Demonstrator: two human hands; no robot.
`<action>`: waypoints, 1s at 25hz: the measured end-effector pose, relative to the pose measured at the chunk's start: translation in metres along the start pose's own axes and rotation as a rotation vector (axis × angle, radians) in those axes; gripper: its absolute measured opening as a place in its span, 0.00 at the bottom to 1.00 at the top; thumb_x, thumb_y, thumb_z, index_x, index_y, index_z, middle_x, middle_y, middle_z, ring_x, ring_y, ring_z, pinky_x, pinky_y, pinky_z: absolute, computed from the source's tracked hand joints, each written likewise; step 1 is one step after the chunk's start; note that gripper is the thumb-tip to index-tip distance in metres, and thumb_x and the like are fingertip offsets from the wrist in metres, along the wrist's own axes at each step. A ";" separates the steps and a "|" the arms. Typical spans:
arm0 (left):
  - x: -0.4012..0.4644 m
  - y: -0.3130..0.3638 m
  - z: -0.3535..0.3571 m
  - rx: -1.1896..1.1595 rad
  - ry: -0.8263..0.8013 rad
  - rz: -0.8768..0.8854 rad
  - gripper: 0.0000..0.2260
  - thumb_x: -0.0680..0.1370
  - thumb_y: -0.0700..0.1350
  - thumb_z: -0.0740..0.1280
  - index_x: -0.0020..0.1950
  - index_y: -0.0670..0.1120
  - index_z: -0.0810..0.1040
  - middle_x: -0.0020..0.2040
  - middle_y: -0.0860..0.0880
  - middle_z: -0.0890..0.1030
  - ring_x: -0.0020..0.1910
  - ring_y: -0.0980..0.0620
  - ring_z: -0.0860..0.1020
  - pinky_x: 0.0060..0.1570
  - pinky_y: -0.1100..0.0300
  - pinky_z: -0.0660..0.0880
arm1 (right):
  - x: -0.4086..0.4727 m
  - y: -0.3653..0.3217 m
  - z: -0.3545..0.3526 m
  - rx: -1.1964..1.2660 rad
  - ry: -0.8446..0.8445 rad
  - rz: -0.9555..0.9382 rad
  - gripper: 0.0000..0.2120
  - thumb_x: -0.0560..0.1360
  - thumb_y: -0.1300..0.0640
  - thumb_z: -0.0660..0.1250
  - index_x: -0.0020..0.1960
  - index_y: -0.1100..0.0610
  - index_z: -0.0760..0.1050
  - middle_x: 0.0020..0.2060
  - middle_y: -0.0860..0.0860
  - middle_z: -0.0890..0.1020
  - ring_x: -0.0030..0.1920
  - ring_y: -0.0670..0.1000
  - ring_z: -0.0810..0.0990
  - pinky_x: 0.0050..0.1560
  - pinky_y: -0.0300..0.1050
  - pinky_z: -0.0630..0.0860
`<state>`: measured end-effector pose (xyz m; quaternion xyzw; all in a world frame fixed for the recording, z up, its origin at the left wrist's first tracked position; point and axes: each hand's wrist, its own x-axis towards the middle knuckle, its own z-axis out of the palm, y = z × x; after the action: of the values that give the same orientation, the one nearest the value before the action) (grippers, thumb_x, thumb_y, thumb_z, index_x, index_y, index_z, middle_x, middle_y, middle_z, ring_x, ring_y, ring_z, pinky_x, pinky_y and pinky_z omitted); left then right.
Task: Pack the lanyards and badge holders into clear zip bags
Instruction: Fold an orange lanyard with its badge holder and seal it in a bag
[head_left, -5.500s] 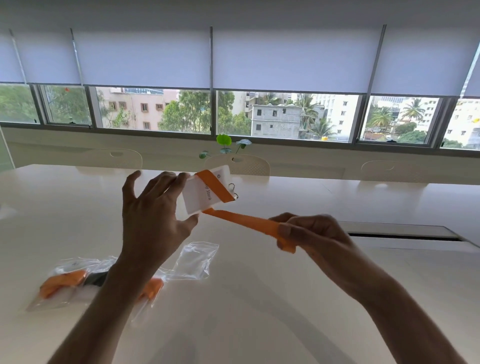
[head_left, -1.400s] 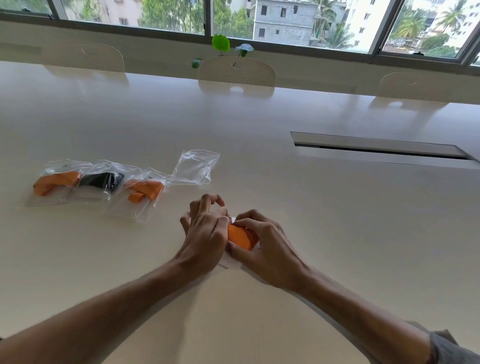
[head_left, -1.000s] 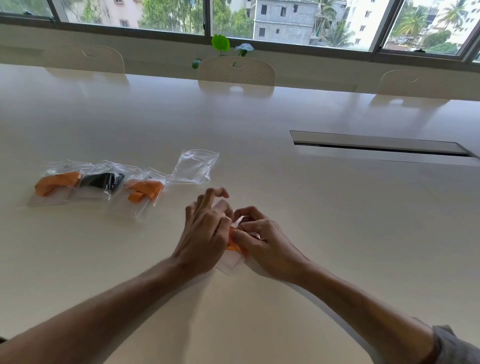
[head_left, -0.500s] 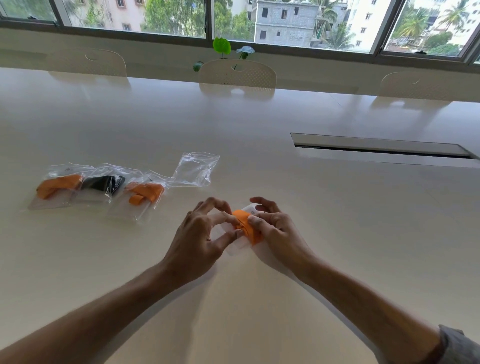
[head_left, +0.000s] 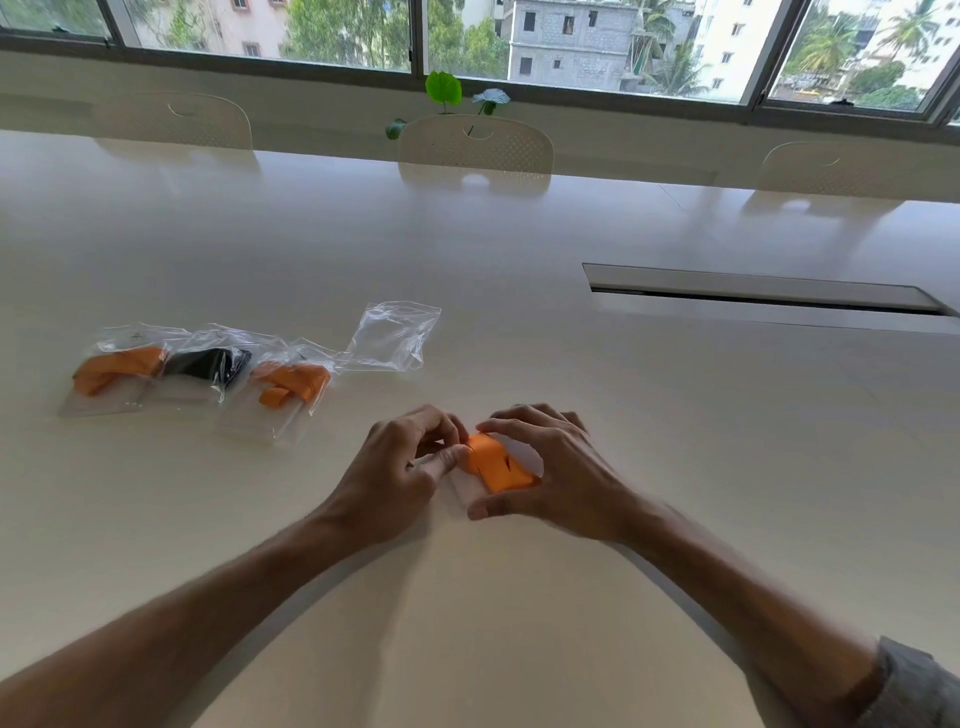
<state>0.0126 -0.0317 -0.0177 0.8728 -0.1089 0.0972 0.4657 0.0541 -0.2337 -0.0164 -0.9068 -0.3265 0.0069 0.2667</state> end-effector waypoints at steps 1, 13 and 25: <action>0.002 -0.001 0.000 -0.008 0.011 -0.051 0.06 0.77 0.40 0.68 0.41 0.48 0.78 0.45 0.55 0.82 0.44 0.56 0.81 0.46 0.61 0.77 | 0.000 -0.001 0.001 0.015 0.004 -0.004 0.42 0.60 0.30 0.74 0.69 0.47 0.71 0.64 0.43 0.74 0.63 0.40 0.65 0.58 0.33 0.60; 0.034 -0.013 -0.018 0.083 0.294 -0.074 0.07 0.76 0.49 0.71 0.44 0.47 0.79 0.41 0.51 0.84 0.42 0.57 0.82 0.38 0.70 0.75 | -0.002 -0.005 0.009 0.065 0.102 0.023 0.42 0.58 0.29 0.74 0.67 0.46 0.72 0.62 0.42 0.75 0.57 0.38 0.68 0.55 0.34 0.64; 0.144 -0.053 -0.035 0.961 0.101 -0.587 0.44 0.64 0.77 0.59 0.67 0.46 0.74 0.68 0.41 0.70 0.67 0.41 0.67 0.68 0.41 0.58 | -0.001 -0.005 0.006 -0.175 0.321 0.086 0.39 0.68 0.21 0.50 0.67 0.46 0.73 0.66 0.44 0.75 0.64 0.47 0.71 0.67 0.46 0.62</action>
<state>0.1628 0.0114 -0.0016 0.9747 0.2174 0.0438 0.0280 0.0491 -0.2286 -0.0198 -0.9290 -0.2402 -0.1550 0.2350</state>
